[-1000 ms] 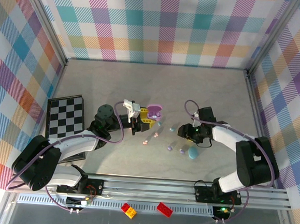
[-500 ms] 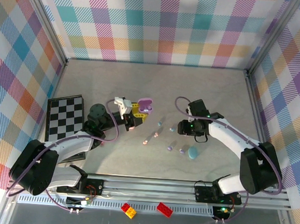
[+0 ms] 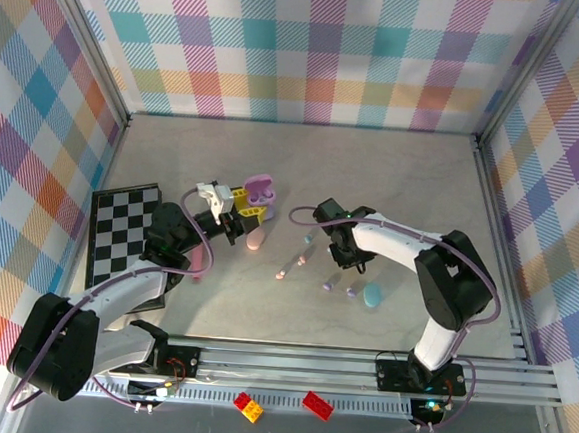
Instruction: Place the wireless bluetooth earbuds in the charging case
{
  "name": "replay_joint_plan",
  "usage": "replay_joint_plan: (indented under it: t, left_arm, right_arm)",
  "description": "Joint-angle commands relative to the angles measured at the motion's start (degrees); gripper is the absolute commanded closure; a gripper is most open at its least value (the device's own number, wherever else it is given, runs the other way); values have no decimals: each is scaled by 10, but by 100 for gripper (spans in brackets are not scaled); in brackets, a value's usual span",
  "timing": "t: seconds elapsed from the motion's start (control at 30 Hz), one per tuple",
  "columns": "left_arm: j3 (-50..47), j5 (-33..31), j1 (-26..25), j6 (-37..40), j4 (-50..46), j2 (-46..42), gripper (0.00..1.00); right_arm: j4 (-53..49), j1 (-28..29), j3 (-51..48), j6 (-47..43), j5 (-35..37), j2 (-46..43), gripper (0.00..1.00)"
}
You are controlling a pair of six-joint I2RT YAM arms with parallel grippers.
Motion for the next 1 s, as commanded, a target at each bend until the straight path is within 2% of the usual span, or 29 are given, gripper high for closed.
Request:
replay_joint_plan:
  t: [0.0, 0.53, 0.87, 0.97]
  left_arm:
    - [-1, -1, 10, -9, 33, -13, 63]
    - [1, 16, 11, -11, 36, -15, 63]
    - [3, 24, 11, -15, 37, -13, 63]
    - [3, 26, 11, -12, 34, -12, 63]
  right_arm:
    - [-34, 11, 22, -16, 42, 23, 65]
    - [-46, 24, 41, -16, 65, 80, 71]
    - [-46, 25, 43, -14, 72, 98, 82]
    - [-41, 24, 38, -14, 67, 84, 83]
